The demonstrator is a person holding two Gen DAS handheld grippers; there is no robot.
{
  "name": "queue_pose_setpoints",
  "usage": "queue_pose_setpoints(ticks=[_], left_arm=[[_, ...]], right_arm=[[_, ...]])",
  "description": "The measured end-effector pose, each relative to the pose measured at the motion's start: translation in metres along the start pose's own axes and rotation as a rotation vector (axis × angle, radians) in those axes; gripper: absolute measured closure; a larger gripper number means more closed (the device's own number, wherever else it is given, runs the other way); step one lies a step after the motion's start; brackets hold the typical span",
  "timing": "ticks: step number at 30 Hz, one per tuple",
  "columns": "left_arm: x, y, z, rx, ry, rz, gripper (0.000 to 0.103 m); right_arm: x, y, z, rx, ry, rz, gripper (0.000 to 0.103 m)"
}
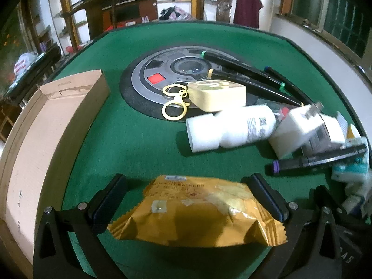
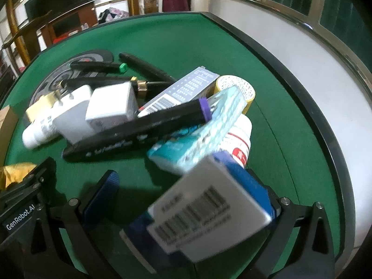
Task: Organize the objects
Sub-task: 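Grasp the yellow cracker bag with the left tool and lift it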
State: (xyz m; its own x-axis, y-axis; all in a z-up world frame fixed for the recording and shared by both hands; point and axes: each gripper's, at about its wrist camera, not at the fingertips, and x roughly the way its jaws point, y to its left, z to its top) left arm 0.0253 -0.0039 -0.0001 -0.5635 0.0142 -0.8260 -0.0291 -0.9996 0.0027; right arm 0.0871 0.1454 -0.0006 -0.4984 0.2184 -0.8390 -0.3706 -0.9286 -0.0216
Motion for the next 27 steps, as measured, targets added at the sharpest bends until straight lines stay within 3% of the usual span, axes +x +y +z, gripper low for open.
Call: queue_pose_setpoints(ticks=[10, 13, 15, 18, 21, 23, 24, 25, 26, 27], left_arm=[[-0.01, 0.006, -0.012, 0.023, 0.025, -0.013, 0.001], [-0.017, 0.008, -0.017, 0.083, 0.056, -0.074, 0.001], [-0.028, 0.024, -0.019, 0.033, 0.033, -0.169, 0.001], [-0.067, 0.054, -0.012, -0.035, -0.12, -0.207, 0.001], [-0.129, 0.075, -0.008, -0.049, -0.393, -0.083, 0.001], [-0.152, 0.085, -0.005, -0.071, -0.48, -0.05, 0.001], [-0.153, 0.089, -0.002, -0.074, -0.473, -0.067, 0.001], [-0.148, 0.092, 0.003, -0.078, -0.439, -0.086, 0.001], [-0.138, 0.092, 0.006, -0.077, -0.384, -0.078, 0.001], [-0.129, 0.09, 0.009, -0.061, -0.336, -0.061, 0.001]], right_arm=[[-0.009, -0.002, -0.011, -0.053, 0.023, 0.032, 0.0], [-0.013, -0.002, -0.013, -0.079, 0.043, 0.049, 0.0], [-0.026, -0.008, -0.015, -0.082, 0.01, 0.057, 0.0], [-0.064, -0.022, -0.004, -0.067, -0.115, 0.057, 0.0], [-0.12, -0.041, 0.018, -0.016, -0.374, 0.102, 0.0], [-0.141, -0.054, 0.024, 0.024, -0.541, 0.294, 0.0], [-0.133, -0.061, 0.032, 0.053, -0.518, 0.44, 0.0], [-0.119, -0.058, 0.038, 0.056, -0.437, 0.469, 0.0], [-0.099, -0.053, 0.048, 0.052, -0.32, 0.458, 0.0], [-0.076, -0.048, 0.054, 0.059, -0.246, 0.384, 0.0]])
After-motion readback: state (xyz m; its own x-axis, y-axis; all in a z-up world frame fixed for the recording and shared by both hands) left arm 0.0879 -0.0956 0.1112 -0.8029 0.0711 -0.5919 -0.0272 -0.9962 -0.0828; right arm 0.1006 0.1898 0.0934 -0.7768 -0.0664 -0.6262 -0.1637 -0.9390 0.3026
